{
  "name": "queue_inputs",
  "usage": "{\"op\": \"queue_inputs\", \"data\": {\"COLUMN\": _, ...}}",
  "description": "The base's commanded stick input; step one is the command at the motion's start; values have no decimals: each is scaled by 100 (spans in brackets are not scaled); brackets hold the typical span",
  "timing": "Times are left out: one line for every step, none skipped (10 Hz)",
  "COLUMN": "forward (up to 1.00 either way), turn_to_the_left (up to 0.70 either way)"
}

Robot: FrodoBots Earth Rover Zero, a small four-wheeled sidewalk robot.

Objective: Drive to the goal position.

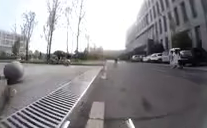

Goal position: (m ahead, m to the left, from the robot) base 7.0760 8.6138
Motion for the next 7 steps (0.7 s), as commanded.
{"op": "queue_inputs", "data": {"forward": 67, "turn_to_the_left": 11}}
{"op": "queue_inputs", "data": {"forward": 67, "turn_to_the_left": 13}}
{"op": "queue_inputs", "data": {"forward": 67, "turn_to_the_left": 13}}
{"op": "queue_inputs", "data": {"forward": 67, "turn_to_the_left": 13}}
{"op": "queue_inputs", "data": {"forward": 68, "turn_to_the_left": 14}}
{"op": "queue_inputs", "data": {"forward": 68, "turn_to_the_left": 14}}
{"op": "queue_inputs", "data": {"forward": 67, "turn_to_the_left": 13}}
